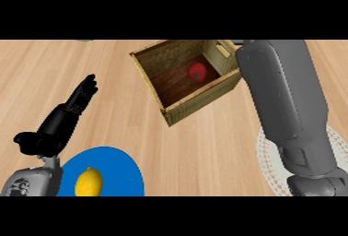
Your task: Pick the tomato from the placemat and place it in the basket
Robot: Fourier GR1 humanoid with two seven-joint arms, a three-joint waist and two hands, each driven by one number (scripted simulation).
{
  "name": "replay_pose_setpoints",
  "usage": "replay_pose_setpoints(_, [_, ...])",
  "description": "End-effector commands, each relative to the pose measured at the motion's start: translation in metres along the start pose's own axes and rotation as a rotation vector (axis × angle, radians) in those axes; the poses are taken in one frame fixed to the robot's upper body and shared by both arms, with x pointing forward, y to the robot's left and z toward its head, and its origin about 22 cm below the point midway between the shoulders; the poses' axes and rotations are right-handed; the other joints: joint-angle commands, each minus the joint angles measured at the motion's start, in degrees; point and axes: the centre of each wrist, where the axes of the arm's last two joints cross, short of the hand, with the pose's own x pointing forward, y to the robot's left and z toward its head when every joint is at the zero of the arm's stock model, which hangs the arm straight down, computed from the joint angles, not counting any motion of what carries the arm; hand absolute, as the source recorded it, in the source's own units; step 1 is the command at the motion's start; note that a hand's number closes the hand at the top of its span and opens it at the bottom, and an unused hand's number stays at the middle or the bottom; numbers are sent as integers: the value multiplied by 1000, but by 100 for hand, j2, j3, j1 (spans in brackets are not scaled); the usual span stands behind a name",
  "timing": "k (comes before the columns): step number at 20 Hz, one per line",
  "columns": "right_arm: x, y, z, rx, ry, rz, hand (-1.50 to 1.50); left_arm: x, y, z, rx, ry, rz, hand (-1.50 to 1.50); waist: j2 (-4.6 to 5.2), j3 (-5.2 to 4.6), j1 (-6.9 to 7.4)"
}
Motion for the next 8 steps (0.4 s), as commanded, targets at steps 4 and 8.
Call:
replay_pose_setpoints(4, [15,-28,-11,-77,88,-188,-150,-3,9,-12,14,3,-18,0,-10,-1,-69])
replay_pose_setpoints(8, [1,-60,-15,-61,200,-265,-150,-11,-3,6,20,10,-8,0,-56,1,-133])
